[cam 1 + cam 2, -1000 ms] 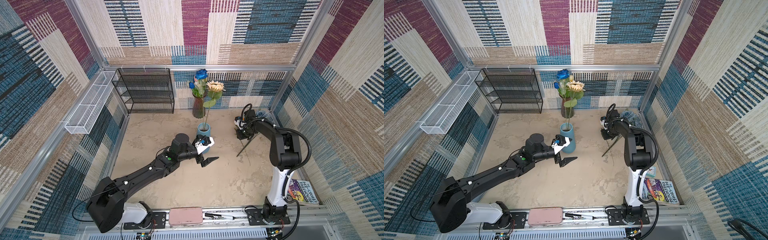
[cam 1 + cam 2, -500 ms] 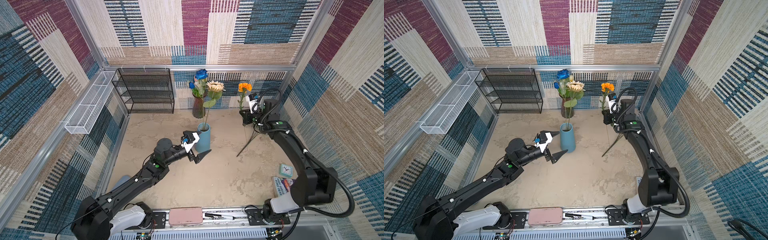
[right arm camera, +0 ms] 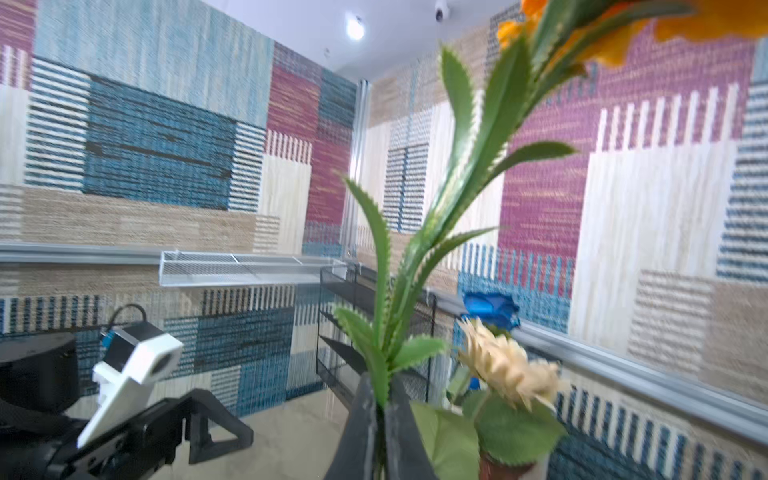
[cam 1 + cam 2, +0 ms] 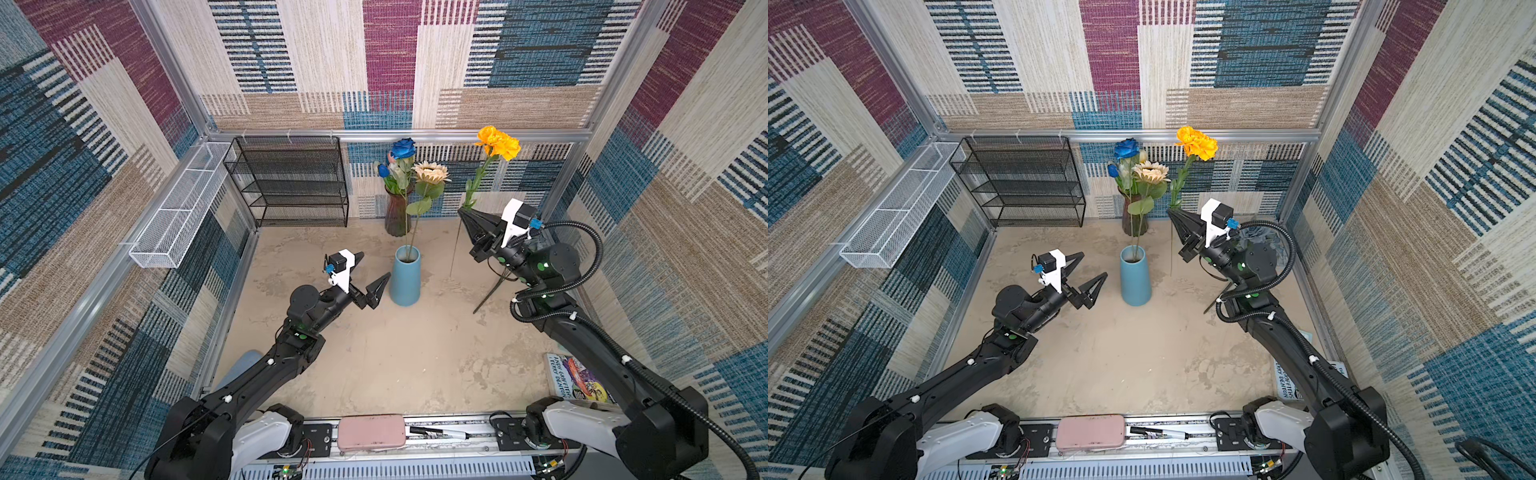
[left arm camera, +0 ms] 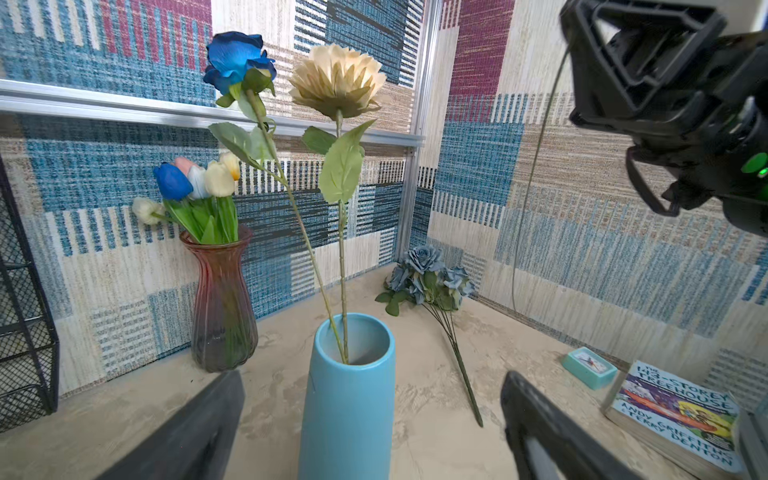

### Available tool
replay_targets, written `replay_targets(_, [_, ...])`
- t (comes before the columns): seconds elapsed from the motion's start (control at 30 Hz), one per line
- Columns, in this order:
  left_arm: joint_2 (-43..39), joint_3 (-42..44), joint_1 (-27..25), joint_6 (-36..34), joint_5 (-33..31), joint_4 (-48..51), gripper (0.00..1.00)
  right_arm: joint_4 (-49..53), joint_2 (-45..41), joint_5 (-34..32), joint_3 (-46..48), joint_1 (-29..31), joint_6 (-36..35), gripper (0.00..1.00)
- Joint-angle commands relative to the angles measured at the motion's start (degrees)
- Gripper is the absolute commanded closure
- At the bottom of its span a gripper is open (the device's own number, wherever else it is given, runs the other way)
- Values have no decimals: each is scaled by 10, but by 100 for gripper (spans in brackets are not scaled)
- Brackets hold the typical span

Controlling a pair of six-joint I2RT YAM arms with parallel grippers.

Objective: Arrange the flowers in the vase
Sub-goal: 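Carry the orange carnation over the teal vase and lower its stem in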

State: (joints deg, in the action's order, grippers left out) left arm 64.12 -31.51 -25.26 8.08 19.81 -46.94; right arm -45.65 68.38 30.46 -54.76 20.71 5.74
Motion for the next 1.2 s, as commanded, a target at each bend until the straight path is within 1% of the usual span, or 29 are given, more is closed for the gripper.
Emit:
replay_targets(0.0, [-1,-5,0,11,-2,-6,1,-162,29,9,-11,34,26,100])
replay_targets(0.1, [-4,-5,0,5,5,7,1,-214,72,-8,-31,67,9,100])
replay_targets(0.23, [-11,-6,0,-8,16,30,1,-233,129,-40,-73,96,-32,100])
replay_targets(0.3, [-17,-9,0,-17,21,52,1,-240,156,-44,-92,104,-41,100])
replay_targets(0.37, [-26,-4,0,-21,21,58,1,-239,182,-51,-104,113,-66,100])
replay_targets(0.53, [-52,13,0,-38,6,76,1,-223,225,-72,-119,119,-115,100])
replay_targets(0.6, [-59,16,0,-45,3,86,1,-228,234,-74,-110,119,-127,100])
replay_targets(0.73, [-59,23,0,-47,-3,83,1,-206,246,-94,-100,120,-144,100])
replay_targets(0.93, [-39,24,-1,-40,-1,60,1,-191,259,-104,-62,120,-142,100])
replay_targets(1.17, [-7,17,0,-30,16,34,1,-192,285,-91,-18,121,-146,100])
